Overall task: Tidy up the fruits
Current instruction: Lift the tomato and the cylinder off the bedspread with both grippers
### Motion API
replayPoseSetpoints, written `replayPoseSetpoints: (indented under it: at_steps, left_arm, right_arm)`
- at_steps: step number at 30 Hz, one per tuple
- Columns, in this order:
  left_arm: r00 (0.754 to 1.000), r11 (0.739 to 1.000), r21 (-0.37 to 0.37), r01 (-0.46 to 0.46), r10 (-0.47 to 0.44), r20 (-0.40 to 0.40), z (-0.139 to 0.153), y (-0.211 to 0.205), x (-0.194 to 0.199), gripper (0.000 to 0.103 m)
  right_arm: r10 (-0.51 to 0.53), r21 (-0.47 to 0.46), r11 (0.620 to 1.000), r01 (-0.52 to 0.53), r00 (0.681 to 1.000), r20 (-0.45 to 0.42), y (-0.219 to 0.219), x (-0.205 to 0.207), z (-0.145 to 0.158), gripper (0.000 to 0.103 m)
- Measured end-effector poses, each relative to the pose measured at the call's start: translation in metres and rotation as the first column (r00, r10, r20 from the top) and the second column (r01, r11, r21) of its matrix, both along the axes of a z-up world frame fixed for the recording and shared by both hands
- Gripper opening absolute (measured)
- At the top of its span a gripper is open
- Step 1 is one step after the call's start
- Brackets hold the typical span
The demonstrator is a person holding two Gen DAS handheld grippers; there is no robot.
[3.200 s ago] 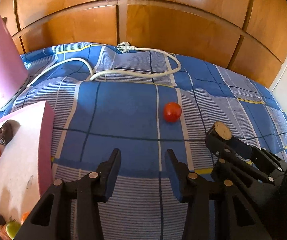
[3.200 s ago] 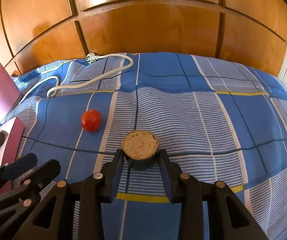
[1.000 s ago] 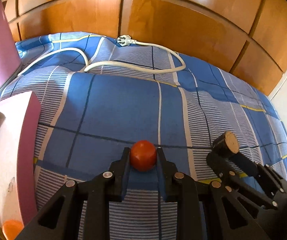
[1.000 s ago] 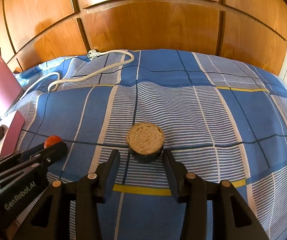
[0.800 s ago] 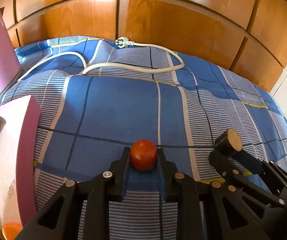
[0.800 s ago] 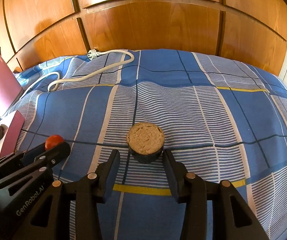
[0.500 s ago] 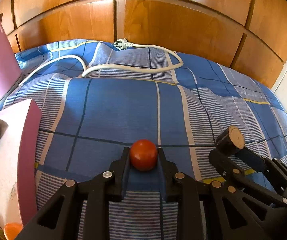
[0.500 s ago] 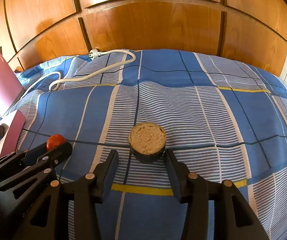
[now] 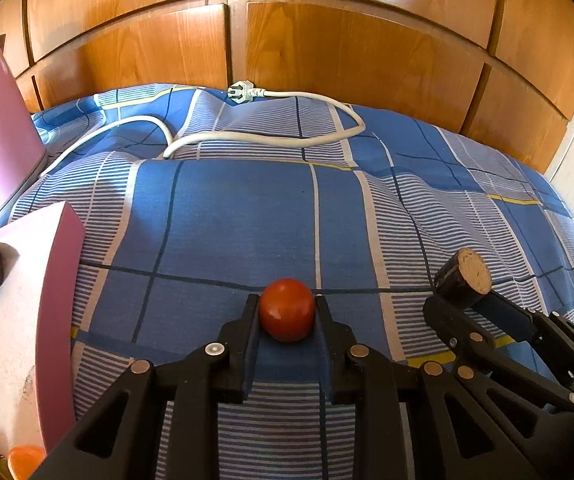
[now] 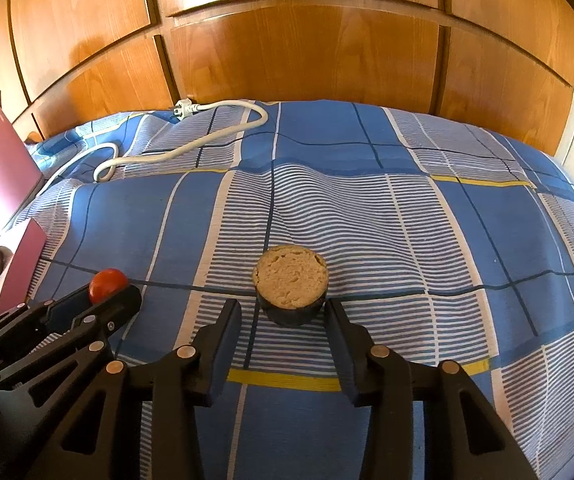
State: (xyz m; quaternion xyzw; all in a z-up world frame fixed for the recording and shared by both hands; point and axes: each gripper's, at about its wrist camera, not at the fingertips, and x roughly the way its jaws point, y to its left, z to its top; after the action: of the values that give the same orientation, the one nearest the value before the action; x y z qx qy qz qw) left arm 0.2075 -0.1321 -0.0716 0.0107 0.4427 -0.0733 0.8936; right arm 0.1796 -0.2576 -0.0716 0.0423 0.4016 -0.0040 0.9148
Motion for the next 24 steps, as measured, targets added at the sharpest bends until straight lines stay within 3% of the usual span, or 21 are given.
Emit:
replayPoseSetpoints:
  at_steps: [3,7,24]
  left_arm:
    - [1.0,1.0,0.006,0.002,-0.002,-0.001,0.001,0.0,0.0,0.025]
    - [1.0,1.0,0.03,0.002,-0.002,-0.01,0.004,-0.002,-0.001,0.024]
    - [0.995,0.994,0.047,0.099,-0.098,-0.023,0.012,-0.009,-0.084,0.024]
  right_arm:
    - [-0.001,-0.011,1.0,0.001,1.0,-0.002,0.002,0.001,0.001,0.044]
    - [-0.019,-0.007,1.0,0.019,1.0,-0.007,-0.001,0.0,0.004,0.032]
    - [-0.048,-0.034,0.998,0.047,0.999,-0.019,-0.015,-0.071,0.007,0.032]
